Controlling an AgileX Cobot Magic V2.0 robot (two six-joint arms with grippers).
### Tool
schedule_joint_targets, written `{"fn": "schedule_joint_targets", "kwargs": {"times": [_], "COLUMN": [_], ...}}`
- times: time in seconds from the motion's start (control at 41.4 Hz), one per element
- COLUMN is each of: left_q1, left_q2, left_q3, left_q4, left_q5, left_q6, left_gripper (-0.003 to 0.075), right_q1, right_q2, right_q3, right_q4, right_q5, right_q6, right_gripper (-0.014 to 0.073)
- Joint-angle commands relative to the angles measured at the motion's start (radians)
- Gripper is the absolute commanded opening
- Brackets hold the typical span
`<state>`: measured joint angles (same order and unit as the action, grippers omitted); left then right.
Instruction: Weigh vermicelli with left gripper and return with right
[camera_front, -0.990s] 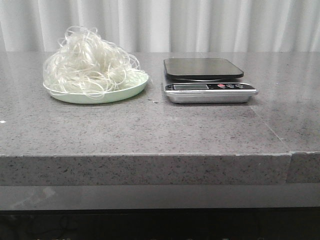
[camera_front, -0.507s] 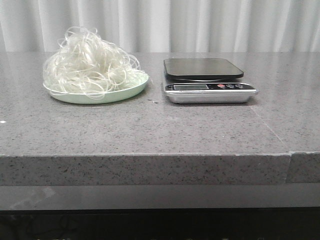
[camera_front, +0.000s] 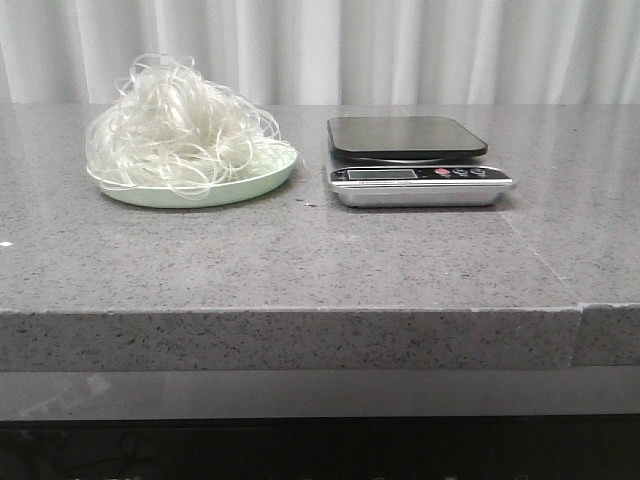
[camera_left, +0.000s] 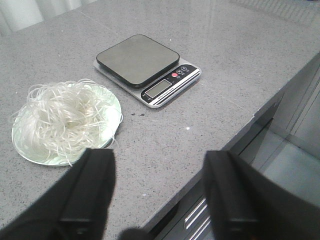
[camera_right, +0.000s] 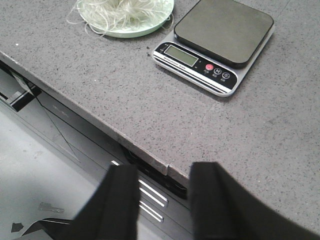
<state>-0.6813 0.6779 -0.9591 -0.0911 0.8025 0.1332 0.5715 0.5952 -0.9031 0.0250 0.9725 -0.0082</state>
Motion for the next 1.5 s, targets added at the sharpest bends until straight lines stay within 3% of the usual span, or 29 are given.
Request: {"fn": "schedule_joint_targets", "kwargs": {"times": [0.0,0.097,0.362,1.039,1.208,1.473], "left_q1": [-0.003,-0.003,-0.003,0.012,0.139,0.395], "left_q2": [-0.002,-0.002,-0.002,-0.016,-0.093,-0.354], "left_q3": [-0.025,-0.025,-0.025,-0.011,0.11,0.475], "left_q4": [-0.017,-0.017,-0.013,0.023,0.061,0.091], "left_q5": [-0.067,-0.067,-0.067,-0.076,-0.211,-0.599], "left_q6": [-0.009,-0.009,-0.009,-0.009,-0.009,-0.009], "left_gripper": [0.0318,0.0259,0.0146,0.0146,0.0146,0.0146], "right_q1": [-0.006,-0.006,-0.006,-0.006,-0.006,-0.006], "right_q2": [0.002,0.002,0.002,0.002,0.002,0.002], "right_q3": [-0.023,-0.023,-0.023,-0.023,-0.023,-0.023], "right_q4": [-0.01,-0.01,-0.01,-0.01,-0.01,-0.01], "right_q5": [-0.05,-0.047,-0.03,-0.03,-0.03,-0.03], "right_q6": [0.001,0.001,0.001,0.001,0.001,0.001], "right_gripper": [0.0229,0.0161,0.0159,0.0159,0.0159,0.0159]}}
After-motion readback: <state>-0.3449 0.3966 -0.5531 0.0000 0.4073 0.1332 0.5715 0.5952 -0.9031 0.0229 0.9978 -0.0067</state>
